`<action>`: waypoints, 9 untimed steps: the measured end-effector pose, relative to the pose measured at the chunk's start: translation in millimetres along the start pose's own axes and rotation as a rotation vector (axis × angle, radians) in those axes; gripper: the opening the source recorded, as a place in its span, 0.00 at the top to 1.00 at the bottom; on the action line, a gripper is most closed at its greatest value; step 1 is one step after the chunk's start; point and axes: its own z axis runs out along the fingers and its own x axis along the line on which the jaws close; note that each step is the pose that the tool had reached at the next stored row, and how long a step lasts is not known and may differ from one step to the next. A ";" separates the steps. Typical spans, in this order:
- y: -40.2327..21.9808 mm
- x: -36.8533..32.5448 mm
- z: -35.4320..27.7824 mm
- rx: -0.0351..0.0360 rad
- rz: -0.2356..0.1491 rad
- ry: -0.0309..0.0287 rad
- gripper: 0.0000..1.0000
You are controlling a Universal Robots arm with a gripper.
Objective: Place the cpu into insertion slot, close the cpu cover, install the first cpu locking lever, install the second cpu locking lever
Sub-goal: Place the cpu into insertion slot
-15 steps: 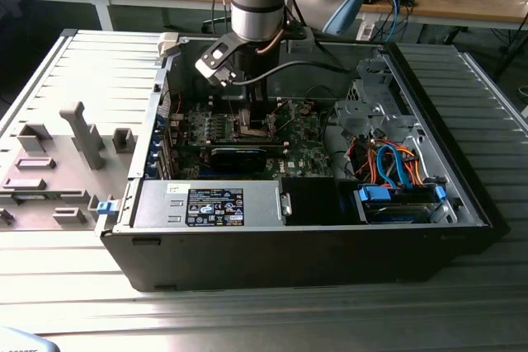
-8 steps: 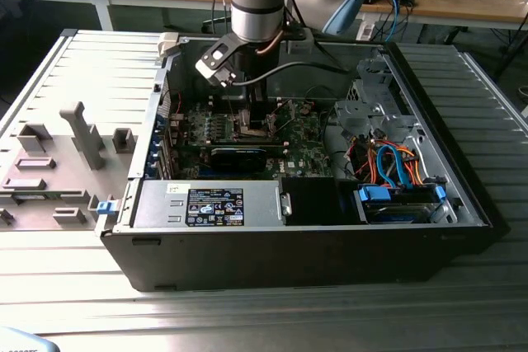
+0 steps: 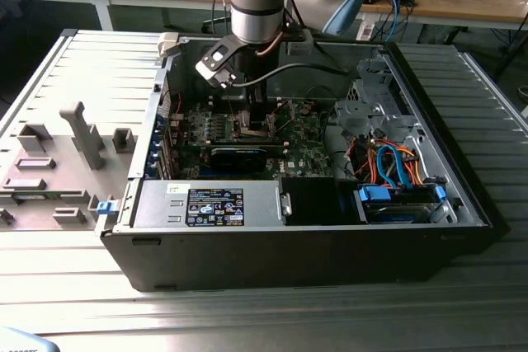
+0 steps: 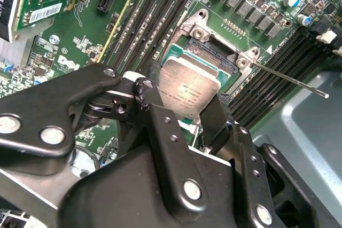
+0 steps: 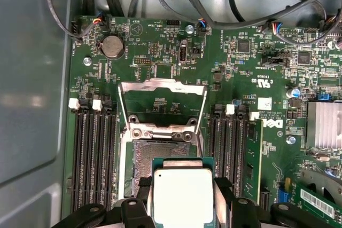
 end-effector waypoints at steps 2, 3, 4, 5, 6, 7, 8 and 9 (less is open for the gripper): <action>0.0 0.0 0.7 0.0000 0.000 0.0000 0.46; 0.0 0.0 1.0 0.0000 0.000 0.0000 0.46; 0.0 0.0 1.2 0.0000 0.000 0.0001 0.46; 0.0 0.0 1.4 -0.0001 0.000 0.0001 0.46; 0.0 0.0 1.6 -0.0001 0.000 0.0001 0.46; 0.0 0.0 2.0 0.0000 0.000 0.0001 0.46; 0.0 0.0 2.2 0.0000 0.000 0.0001 0.46; 0.0 0.0 2.4 0.0000 0.000 0.0000 0.46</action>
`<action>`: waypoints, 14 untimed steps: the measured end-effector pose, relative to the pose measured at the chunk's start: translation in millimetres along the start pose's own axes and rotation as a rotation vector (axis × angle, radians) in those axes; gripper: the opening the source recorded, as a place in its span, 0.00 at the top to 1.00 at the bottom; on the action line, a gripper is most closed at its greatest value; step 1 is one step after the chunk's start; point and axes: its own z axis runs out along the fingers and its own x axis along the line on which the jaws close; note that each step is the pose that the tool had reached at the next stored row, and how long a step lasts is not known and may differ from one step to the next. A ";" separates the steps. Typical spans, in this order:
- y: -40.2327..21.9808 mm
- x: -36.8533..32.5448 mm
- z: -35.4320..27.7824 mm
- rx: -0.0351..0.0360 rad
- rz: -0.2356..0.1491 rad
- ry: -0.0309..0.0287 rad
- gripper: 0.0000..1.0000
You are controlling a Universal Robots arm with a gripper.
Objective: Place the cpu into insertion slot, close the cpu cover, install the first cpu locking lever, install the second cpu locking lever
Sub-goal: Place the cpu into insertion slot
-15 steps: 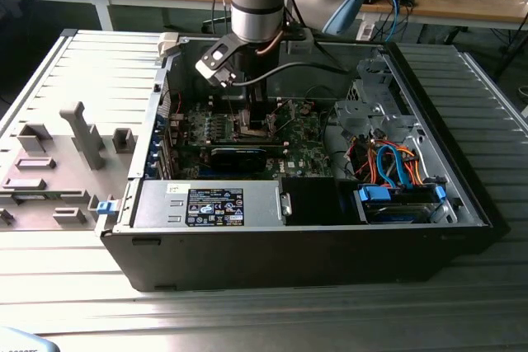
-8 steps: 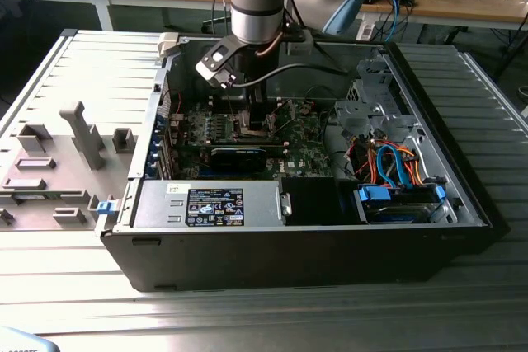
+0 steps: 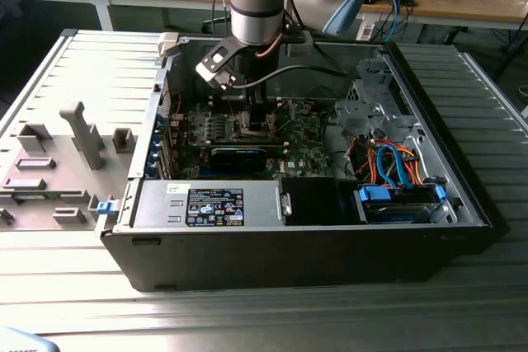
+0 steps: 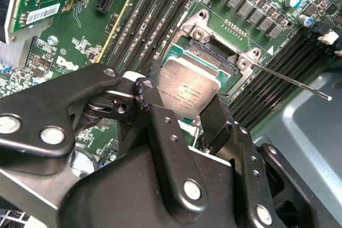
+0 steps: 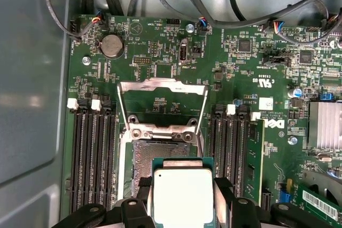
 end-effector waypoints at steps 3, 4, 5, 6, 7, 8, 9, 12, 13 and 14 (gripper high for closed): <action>0.0 0.0 1.1 -0.0001 0.000 0.0001 0.46; 0.0 0.0 1.5 0.0000 0.000 0.0000 0.46; -0.1 0.0 1.8 -0.0001 0.000 0.0001 0.46; -0.1 0.0 2.0 0.0000 0.000 0.0001 0.46; -0.1 0.0 2.2 0.0000 0.000 0.0001 0.46; -0.1 0.1 2.6 -0.0001 0.000 0.0001 0.46; -0.1 0.1 2.9 0.0000 0.000 0.0000 0.46; -0.1 0.1 3.5 0.0000 0.000 0.0000 0.46; -0.1 0.1 3.7 0.0000 0.000 0.0000 0.46; -0.1 0.1 3.9 0.0000 0.000 0.0000 0.46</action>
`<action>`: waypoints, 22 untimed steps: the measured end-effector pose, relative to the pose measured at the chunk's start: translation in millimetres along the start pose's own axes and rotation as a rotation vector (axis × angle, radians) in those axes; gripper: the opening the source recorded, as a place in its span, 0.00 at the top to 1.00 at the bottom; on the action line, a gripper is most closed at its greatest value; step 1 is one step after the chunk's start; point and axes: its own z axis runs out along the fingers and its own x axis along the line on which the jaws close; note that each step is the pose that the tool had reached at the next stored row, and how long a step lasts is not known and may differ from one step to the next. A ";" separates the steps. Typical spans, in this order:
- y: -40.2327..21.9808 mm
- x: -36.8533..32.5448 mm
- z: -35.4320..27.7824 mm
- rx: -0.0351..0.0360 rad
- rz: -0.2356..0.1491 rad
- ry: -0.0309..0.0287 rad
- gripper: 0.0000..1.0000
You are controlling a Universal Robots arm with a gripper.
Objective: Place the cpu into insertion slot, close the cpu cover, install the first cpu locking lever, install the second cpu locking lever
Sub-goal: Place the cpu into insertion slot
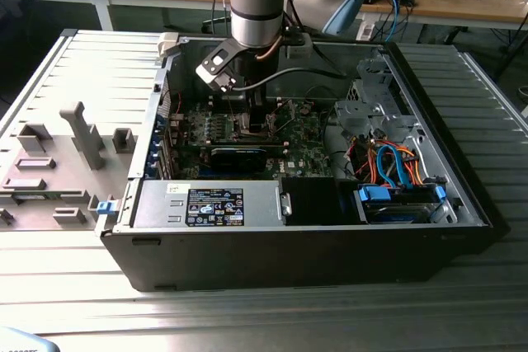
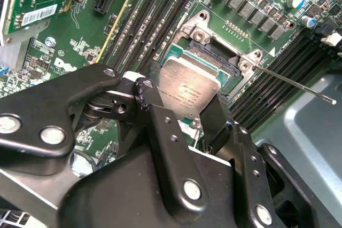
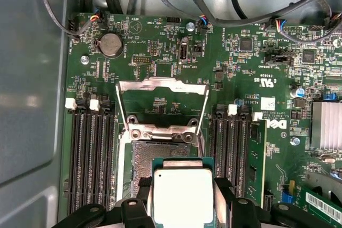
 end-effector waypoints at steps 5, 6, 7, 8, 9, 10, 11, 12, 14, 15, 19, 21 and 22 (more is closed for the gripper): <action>0.0 0.0 1.4 0.0000 0.000 0.0000 0.46; 0.0 0.0 1.6 0.0000 0.000 0.0000 0.46; 0.0 0.0 1.8 0.0000 0.000 0.0000 0.46; -0.1 0.0 2.0 0.0000 0.000 0.0000 0.46; 0.0 0.0 2.3 0.0000 0.000 0.0001 0.46; -0.1 0.0 2.4 0.0000 0.000 0.0000 0.46; -0.1 0.0 2.9 0.0000 0.000 0.0000 0.46; -0.1 0.1 3.1 0.0000 0.000 0.0000 0.46; -0.1 0.1 3.5 0.0000 0.000 0.0000 0.46; -0.1 0.1 3.7 0.0000 0.000 0.0000 0.46; -0.1 0.1 4.6 0.0000 0.000 0.0000 0.46; -0.1 0.1 5.1 0.0000 0.000 0.0000 0.46; -0.1 0.1 5.4 0.0000 0.000 0.0000 0.46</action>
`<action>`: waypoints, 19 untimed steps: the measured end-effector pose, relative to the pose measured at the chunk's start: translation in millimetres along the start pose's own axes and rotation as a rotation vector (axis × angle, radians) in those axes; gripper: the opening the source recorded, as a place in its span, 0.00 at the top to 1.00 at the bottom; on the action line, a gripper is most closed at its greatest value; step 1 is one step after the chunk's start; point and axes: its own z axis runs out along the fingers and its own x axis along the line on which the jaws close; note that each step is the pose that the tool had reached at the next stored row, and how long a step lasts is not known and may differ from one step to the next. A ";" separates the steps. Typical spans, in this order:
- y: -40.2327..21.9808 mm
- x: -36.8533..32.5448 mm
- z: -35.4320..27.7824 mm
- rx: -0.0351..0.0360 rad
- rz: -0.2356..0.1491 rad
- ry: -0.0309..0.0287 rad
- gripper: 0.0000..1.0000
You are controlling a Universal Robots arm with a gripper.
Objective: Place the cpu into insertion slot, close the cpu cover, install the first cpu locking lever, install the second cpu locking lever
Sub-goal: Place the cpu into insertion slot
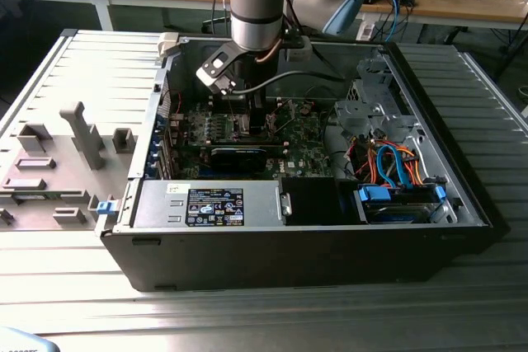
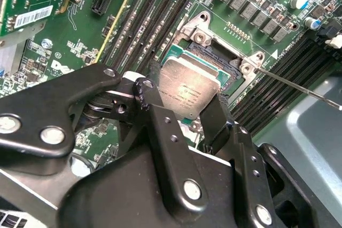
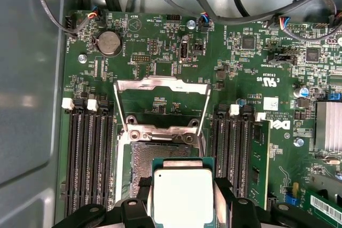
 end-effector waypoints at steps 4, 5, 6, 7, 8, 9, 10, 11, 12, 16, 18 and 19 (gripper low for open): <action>0.0 0.0 0.9 0.0000 0.000 0.0000 0.46; 0.0 0.0 1.1 0.0000 0.000 0.0000 0.46; 0.0 0.0 1.3 0.0000 0.000 0.0000 0.46; -0.1 0.0 1.5 0.0000 0.000 0.0000 0.46; 0.0 0.0 1.7 0.0000 0.000 0.0000 0.46; -0.1 0.0 1.9 0.0000 0.000 0.0000 0.46; -0.1 0.0 2.1 0.0000 0.000 0.0000 0.46; -0.1 0.0 2.2 0.0000 0.000 0.0000 0.46; -0.1 0.0 2.5 0.0000 0.000 0.0000 0.46; -0.1 0.0 3.3 0.0000 0.000 0.0000 0.46; -0.1 0.0 3.8 0.0000 0.000 0.0000 0.46; -0.1 0.0 4.0 -0.0001 0.000 0.0000 0.46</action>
